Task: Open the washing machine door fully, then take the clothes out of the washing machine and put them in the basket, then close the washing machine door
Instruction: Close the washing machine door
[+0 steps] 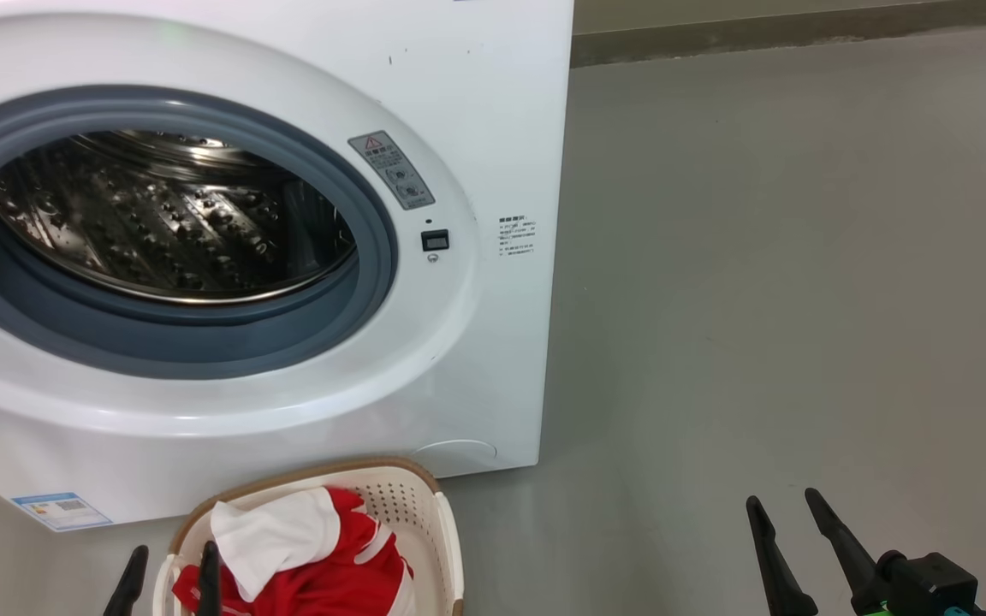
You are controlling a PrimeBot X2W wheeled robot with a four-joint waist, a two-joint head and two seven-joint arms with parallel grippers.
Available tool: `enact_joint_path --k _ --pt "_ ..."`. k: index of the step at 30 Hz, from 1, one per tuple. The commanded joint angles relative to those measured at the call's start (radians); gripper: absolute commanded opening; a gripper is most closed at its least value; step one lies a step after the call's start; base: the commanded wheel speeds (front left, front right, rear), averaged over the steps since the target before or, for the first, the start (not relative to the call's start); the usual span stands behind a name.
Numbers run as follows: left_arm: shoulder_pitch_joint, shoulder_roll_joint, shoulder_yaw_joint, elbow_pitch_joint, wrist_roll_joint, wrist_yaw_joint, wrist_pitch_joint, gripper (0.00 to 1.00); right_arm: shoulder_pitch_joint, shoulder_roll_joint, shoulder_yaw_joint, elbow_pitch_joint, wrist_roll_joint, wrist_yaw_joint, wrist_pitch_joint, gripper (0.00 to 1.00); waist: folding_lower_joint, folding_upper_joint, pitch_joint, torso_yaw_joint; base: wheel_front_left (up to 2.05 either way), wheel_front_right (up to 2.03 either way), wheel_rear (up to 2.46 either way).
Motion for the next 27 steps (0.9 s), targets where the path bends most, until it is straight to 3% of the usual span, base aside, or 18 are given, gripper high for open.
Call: enact_joint_path --k 1,11,27 --pt "-0.024 0.004 0.032 -0.029 -0.009 0.001 -0.005 1.0 -0.012 -0.011 0.023 -0.026 -0.01 0.007 -0.006 1.0 0.0 0.0 0.002 0.001 0.0 0.0 0.0" --pt "-0.034 0.004 0.037 -0.033 -0.001 0.001 -0.005 1.0 -0.011 -0.009 0.018 -0.03 -0.013 0.007 -0.006 1.0 0.0 0.0 0.007 0.01 -0.49 0.47 0.02" --pt "-0.047 0.004 0.032 -0.042 -0.003 0.001 -0.005 1.0 -0.021 -0.005 0.009 -0.036 -0.015 0.007 -0.006 1.0 0.0 0.0 0.023 0.021 -1.63 1.55 0.08"
